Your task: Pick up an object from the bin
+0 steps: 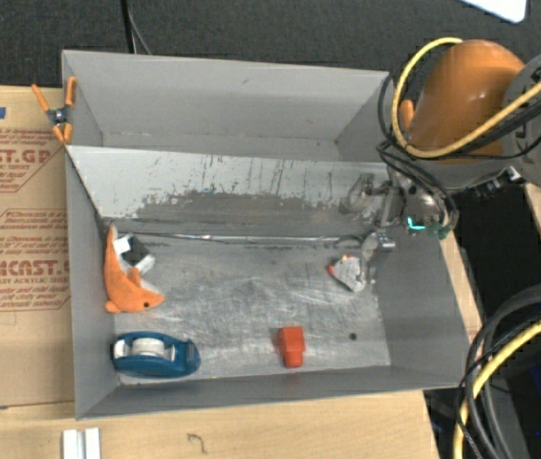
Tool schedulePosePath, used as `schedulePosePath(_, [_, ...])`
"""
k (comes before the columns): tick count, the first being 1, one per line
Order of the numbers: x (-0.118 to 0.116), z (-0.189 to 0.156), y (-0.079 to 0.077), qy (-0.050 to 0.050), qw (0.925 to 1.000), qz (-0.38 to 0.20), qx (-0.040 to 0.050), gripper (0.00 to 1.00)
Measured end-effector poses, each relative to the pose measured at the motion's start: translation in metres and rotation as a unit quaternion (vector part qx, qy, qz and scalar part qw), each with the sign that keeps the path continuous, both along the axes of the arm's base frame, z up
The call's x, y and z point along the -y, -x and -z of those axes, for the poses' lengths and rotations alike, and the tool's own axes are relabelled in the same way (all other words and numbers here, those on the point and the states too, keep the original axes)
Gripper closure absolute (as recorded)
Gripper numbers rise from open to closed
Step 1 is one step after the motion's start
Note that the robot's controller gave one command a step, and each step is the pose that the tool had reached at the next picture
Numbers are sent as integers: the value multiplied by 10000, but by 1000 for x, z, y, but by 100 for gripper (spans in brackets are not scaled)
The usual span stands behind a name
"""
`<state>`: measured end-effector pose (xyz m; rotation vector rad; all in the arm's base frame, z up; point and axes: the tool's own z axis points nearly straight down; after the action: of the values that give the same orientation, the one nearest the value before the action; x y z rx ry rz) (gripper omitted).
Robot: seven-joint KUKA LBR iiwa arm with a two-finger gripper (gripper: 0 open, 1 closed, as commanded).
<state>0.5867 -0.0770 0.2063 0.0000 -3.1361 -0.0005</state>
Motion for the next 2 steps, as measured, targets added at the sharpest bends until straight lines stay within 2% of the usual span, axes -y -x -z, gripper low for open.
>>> schedulePosePath(1, [0, -5, -2, 5, 10000, -5, 40, 0])
schedulePosePath(2, [10, 44, 4, 7, 9995, -298, 70, 0])
